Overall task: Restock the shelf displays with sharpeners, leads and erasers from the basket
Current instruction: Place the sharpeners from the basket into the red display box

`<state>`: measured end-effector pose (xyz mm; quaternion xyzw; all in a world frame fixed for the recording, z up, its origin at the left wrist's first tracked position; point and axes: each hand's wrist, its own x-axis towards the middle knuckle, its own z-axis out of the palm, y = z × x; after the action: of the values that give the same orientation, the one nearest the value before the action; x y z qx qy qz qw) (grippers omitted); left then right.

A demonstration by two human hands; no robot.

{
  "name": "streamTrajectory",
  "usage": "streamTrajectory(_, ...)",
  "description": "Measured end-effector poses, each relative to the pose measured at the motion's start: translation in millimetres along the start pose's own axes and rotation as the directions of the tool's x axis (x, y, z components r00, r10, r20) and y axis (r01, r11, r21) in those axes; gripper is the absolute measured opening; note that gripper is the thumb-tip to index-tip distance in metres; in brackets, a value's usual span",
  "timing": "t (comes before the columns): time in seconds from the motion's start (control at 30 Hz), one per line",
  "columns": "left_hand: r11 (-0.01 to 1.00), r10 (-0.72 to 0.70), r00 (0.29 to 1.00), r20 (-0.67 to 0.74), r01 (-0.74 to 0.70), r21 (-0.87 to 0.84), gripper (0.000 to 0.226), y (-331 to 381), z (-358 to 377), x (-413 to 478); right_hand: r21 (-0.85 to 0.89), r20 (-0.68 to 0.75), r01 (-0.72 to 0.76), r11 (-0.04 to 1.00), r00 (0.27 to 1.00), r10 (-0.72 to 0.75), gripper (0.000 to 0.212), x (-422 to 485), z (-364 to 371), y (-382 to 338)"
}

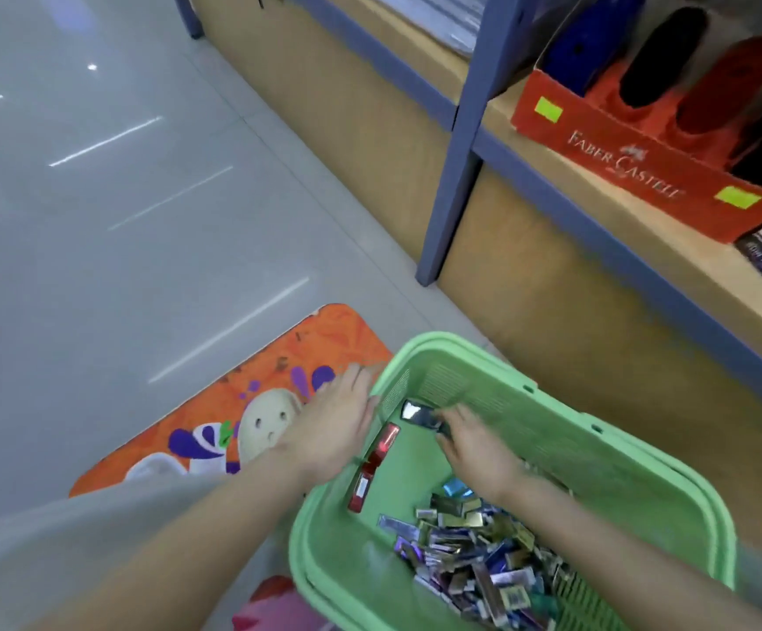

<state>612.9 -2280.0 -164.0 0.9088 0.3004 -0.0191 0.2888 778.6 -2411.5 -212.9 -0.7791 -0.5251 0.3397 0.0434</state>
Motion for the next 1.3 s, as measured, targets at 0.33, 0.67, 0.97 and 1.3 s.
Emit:
streamTrajectory(0.33,0.963,-0.091,0.995,-0.043,0.077,-0.257,0.044,-14.3,17.6,-13.3,0.563,0.283,-0.487,0.668,0.873,0.397,0.042,68.5,119.5,-30.1)
streamTrajectory(0.67,0.941,-0.173,0.984,-0.053,0.149,-0.303,0.045,-18.8,28.9,-16.0,0.674,0.192,-0.532,0.512,0.796,0.574,0.021,84.9,140.8,-31.3)
streamTrajectory(0.97,0.92,-0.251,0.966,-0.064,0.218,-0.326,0.044,-16.6,32.4,-19.5,0.847,-0.074,-0.084,0.526,0.959,0.272,0.019,27.1,66.8,-46.7)
streamTrajectory(1.3,0.696,-0.355,0.923,-0.152,0.153,-0.702,0.028,31.3,11.9,-31.9,0.915,-0.271,0.26,0.307,0.963,-0.007,0.027,-23.1,-5.9,-89.2)
